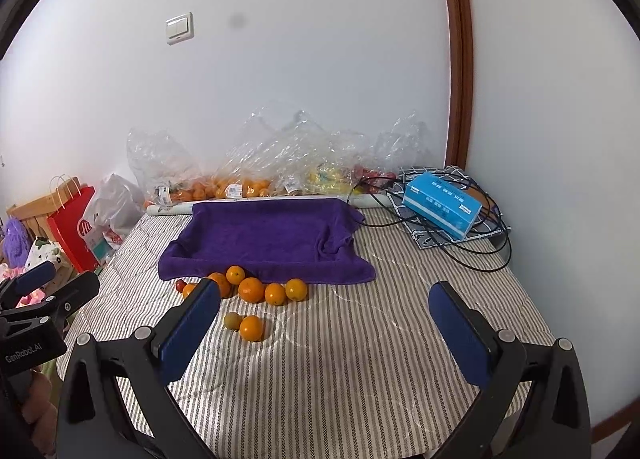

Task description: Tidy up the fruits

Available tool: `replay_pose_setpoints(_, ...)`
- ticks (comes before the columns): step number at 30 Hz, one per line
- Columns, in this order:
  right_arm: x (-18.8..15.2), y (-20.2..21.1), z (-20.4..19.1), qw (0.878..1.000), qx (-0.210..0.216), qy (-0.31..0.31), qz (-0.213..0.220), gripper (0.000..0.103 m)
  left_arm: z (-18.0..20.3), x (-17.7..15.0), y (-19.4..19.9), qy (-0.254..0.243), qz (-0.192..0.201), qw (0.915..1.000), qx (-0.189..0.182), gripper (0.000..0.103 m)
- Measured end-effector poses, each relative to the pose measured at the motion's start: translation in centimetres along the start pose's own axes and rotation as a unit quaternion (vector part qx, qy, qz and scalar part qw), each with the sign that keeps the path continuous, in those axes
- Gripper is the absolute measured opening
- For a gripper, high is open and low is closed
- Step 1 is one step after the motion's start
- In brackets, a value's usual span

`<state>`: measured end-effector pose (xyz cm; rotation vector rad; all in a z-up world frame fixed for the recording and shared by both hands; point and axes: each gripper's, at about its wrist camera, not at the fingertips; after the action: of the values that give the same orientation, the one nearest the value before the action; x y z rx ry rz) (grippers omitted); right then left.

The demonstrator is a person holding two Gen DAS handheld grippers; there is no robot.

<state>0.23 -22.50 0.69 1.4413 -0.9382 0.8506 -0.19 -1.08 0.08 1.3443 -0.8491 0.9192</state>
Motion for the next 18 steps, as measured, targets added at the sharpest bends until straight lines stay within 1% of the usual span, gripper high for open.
replay_pose_setpoints(18,-0.19,0.18,-0.64,1.0,0.007,0.005,0.001,0.102,-0.04,0.03,-0.09,0.0,0.0,1.0,-0.001,0.103)
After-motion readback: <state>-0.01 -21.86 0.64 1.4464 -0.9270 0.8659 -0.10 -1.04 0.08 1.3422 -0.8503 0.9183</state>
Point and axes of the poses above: each gripper's, at about its wrist camera, not at the fingertips, and y roughly against the way its jaws point, z to its right, x to its top, and after that the axes turned 9 degrees about z, right-handed
